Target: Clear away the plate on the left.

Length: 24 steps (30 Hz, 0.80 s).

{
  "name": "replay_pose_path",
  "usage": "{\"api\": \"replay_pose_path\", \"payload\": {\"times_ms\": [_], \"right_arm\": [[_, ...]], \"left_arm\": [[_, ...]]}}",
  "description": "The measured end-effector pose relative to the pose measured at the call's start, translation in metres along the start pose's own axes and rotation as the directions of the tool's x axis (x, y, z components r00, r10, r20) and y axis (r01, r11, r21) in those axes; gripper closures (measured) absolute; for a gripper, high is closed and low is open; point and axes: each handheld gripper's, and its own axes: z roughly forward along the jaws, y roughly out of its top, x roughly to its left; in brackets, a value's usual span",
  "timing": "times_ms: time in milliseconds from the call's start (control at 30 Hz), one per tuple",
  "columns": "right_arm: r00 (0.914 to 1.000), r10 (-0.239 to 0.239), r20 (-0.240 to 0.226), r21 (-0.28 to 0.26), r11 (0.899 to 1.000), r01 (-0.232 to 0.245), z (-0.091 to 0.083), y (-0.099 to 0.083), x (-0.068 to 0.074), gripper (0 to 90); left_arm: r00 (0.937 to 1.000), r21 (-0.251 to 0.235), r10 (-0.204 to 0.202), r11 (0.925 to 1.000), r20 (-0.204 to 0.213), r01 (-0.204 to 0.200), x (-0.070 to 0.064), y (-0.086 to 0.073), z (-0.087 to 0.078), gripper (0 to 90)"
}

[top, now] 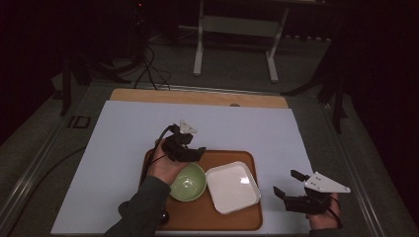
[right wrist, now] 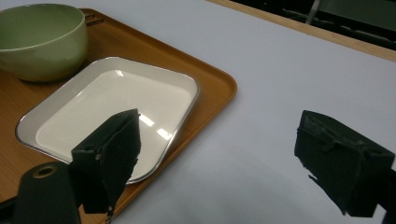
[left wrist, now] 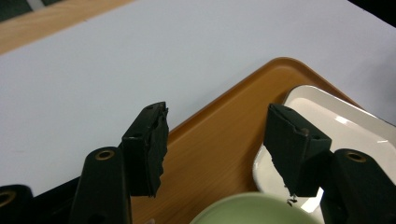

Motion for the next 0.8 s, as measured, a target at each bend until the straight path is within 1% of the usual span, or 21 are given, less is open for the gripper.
{"api": "replay_pose_path", "payload": {"times_ms": [133,233,267,300,400,433,467,533,700,733,800], "right_arm": [[1.0,0.001,-0.001,-0.001,1.0,-0.001,0.0,0.0,0.0,14.4],[1.0,-0.003,-0.002,0.003,1.0,0.003,0.001,0.0,0.0,14.4],[1.0,-0.003,-0.002,0.003,1.0,0.003,0.001,0.0,0.0,14.4],[1.0,-0.002,-0.003,0.003,1.0,0.002,0.001,0.0,0.0,14.4],[1.0,-0.002,-0.002,0.004,1.0,0.002,0.001,0.0,0.0,14.4],[1.0,-0.002,-0.002,0.005,1.0,0.002,0.001,0.0,0.0,14.4],[1.0,-0.002,-0.002,0.005,1.0,0.002,0.001,0.0,0.0,14.4],[1.0,-0.001,-0.002,0.004,1.0,0.001,0.001,0.0,0.0,14.4],[1.0,0.001,-0.004,0.007,1.0,-0.001,0.001,0.0,0.0,14.4],[1.0,0.001,-0.004,0.009,1.0,-0.001,0.001,0.0,0.0,14.4],[1.0,0.003,-0.005,0.01,1.0,-0.003,0.001,0.0,0.001,14.4]], "left_arm": [[0.9996,-0.03,-0.007,0.9995,-0.028,0.006,0.008,-0.012,-0.013,40.3],[0.9986,-0.048,-0.029,0.9985,-0.044,0.026,0.015,-0.021,-0.022,40.2],[0.9986,-0.048,-0.029,0.9985,-0.044,0.026,0.015,-0.021,-0.022,40.1],[0.9976,-0.068,-0.039,0.9971,-0.057,0.035,0.02,-0.026,-0.029,40.1],[0.9957,-0.102,-0.045,0.9941,-0.081,0.037,0.025,-0.034,-0.039,39.4],[0.9951,-0.112,-0.047,0.993,-0.087,0.037,0.026,-0.038,-0.043,39.0],[0.9951,-0.112,-0.047,0.993,-0.087,0.037,0.026,-0.038,-0.043,39.0],[0.9934,-0.142,-0.055,0.9891,-0.1,0.041,0.031,-0.048,-0.053,38.8],[0.9901,-0.167,-0.074,0.9844,-0.119,0.054,0.038,-0.071,-0.066,38.5],[0.9902,-0.167,-0.079,0.9841,-0.115,0.059,0.039,-0.075,-0.067,38.5],[0.9892,-0.159,-0.078,0.9855,-0.124,0.057,0.041,-0.083,-0.069,38.1]]}}
